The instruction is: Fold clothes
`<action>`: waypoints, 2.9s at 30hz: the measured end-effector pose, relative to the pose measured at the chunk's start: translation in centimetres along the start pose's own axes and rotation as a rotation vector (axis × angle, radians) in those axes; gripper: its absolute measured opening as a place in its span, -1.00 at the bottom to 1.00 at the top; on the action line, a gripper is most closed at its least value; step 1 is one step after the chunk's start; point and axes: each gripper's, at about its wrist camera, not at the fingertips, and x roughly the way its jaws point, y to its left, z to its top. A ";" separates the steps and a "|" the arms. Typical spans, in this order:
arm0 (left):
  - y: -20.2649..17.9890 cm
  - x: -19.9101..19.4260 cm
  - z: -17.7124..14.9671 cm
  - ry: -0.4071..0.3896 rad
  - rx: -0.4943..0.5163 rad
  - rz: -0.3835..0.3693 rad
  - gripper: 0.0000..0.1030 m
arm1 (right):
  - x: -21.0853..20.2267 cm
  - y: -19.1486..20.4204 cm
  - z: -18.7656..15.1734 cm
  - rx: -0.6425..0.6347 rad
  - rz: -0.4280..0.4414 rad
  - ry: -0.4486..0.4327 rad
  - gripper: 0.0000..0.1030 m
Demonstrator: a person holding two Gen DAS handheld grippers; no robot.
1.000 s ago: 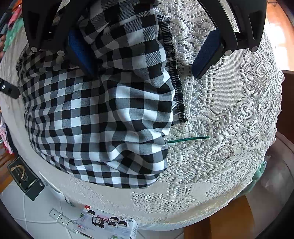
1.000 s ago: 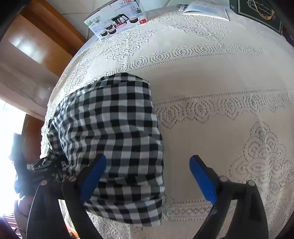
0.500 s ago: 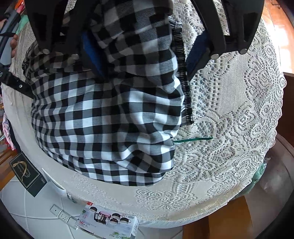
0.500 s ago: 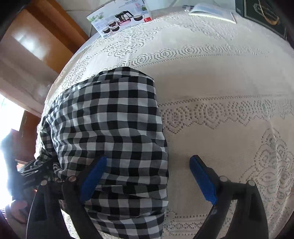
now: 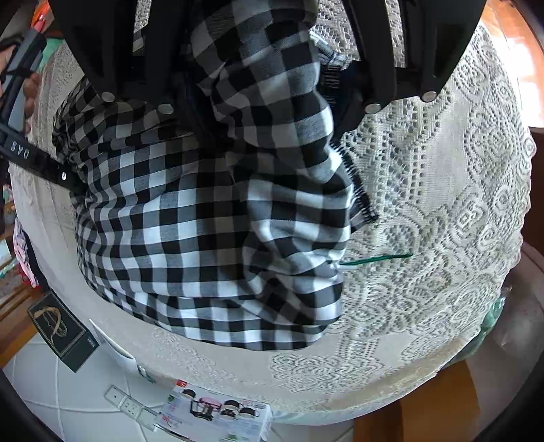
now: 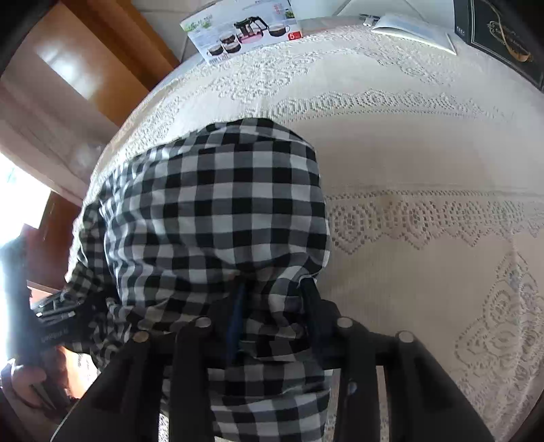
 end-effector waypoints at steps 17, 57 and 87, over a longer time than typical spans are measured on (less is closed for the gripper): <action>-3.7 -3.1 1.0 -0.108 0.029 -0.027 -0.40 | -2.0 4.9 -0.6 -0.146 -0.075 -0.082 -0.86; -47.6 -5.2 0.1 -0.214 0.298 -0.158 -0.40 | -28.8 -30.3 -1.1 -0.071 -0.258 -0.350 -0.87; -88.8 6.0 13.4 -0.232 0.315 -0.172 -0.40 | -40.3 -68.7 14.3 -0.115 -0.307 -0.373 -0.87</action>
